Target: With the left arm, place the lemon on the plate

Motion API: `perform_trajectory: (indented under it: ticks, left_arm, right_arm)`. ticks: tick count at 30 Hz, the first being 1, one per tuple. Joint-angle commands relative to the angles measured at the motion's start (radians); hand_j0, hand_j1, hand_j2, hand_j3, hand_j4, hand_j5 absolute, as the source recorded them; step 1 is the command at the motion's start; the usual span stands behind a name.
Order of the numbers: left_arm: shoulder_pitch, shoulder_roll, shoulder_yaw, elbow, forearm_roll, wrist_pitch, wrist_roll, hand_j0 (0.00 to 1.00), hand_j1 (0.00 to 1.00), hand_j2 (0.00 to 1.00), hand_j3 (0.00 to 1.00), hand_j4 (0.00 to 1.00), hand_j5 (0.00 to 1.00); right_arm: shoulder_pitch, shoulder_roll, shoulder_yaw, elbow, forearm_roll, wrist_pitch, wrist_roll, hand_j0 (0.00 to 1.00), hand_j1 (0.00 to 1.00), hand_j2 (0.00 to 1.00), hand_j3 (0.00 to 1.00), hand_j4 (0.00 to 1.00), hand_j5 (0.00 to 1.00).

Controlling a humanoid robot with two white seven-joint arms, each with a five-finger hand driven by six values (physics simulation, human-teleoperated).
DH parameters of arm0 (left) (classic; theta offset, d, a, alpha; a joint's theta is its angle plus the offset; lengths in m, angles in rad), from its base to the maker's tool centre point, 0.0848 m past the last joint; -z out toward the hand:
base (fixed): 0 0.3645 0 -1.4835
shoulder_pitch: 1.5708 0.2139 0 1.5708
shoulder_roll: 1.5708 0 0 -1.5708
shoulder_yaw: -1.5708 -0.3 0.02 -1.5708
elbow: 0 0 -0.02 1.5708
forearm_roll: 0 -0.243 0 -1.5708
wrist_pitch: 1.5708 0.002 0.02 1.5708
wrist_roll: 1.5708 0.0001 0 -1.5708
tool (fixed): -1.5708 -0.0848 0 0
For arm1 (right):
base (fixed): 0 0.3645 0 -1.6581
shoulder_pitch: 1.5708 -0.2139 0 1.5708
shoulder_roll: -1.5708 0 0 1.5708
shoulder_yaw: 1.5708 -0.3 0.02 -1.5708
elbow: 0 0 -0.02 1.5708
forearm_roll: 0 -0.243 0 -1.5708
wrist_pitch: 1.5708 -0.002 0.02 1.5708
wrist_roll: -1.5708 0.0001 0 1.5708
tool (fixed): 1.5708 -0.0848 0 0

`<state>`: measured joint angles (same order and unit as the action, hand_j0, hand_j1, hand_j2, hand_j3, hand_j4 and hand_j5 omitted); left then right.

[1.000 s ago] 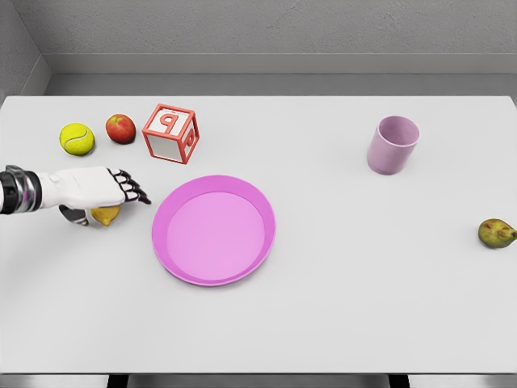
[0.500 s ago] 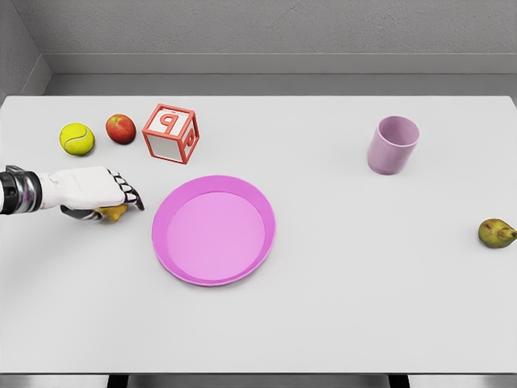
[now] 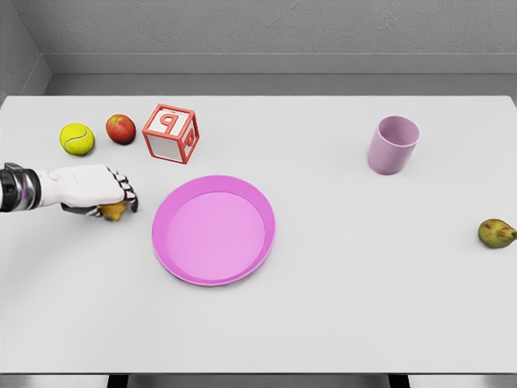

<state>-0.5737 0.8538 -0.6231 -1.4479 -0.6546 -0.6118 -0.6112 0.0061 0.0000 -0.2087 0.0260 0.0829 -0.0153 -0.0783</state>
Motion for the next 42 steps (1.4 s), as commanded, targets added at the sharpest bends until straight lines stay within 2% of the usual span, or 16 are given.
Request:
perform_trajectory:
  ticks: [1, 6, 8, 14, 22, 35, 42]
  left_arm:
    - [0.0, 0.001, 0.008, 0.001, 0.007, 0.001, 0.0, 0.43, 0.43, 0.43, 0.43, 0.43, 0.43]
    - [-0.005, 0.002, 0.009, 0.001, 0.009, 0.001, 0.0, 0.42, 0.42, 0.42, 0.42, 0.42, 0.42]
    - [-0.002, 0.005, 0.039, 0.0, 0.01, 0.001, 0.0, 0.42, 0.42, 0.42, 0.42, 0.42, 0.42]
    - [-0.003, 0.017, 0.065, 0.0, 0.009, 0.001, 0.0, 0.43, 0.43, 0.43, 0.43, 0.43, 0.43]
    - [-0.014, -0.032, 0.06, -0.016, 0.01, 0.001, 0.0, 0.43, 0.43, 0.43, 0.43, 0.43, 0.43]
    - [-0.012, -0.085, 0.043, -0.126, 0.01, 0.001, 0.0, 0.43, 0.43, 0.43, 0.43, 0.43, 0.43]
    - [-0.014, -0.102, -0.013, -0.203, 0.009, 0.001, 0.0, 0.43, 0.43, 0.43, 0.43, 0.43, 0.43]
  right_arm:
    - [0.0, 0.0, 0.0, 0.0, 0.0, 0.0, 0.0, 1.0, 1.0, 1.0, 1.0, 1.0, 1.0]
    - [0.0, 0.0, 0.0, 0.0, 0.0, 0.0, 0.0, 1.0, 1.0, 1.0, 1.0, 1.0, 1.0]
    - [0.0, 0.0, 0.0, 0.0, 0.0, 0.0, 0.0, 1.0, 1.0, 1.0, 1.0, 1.0, 1.0]
    - [0.0, 0.0, 0.0, 0.0, 0.0, 0.0, 0.0, 1.0, 1.0, 1.0, 1.0, 1.0, 1.0]
    - [0.0, 0.0, 0.0, 0.0, 0.0, 0.0, 0.0, 1.0, 1.0, 1.0, 1.0, 1.0, 1.0]
    - [0.0, 0.0, 0.0, 0.0, 0.0, 0.0, 0.0, 1.0, 1.0, 1.0, 1.0, 1.0, 1.0]
    - [0.0, 0.0, 0.0, 0.0, 0.0, 0.0, 0.0, 1.0, 1.0, 1.0, 1.0, 1.0, 1.0]
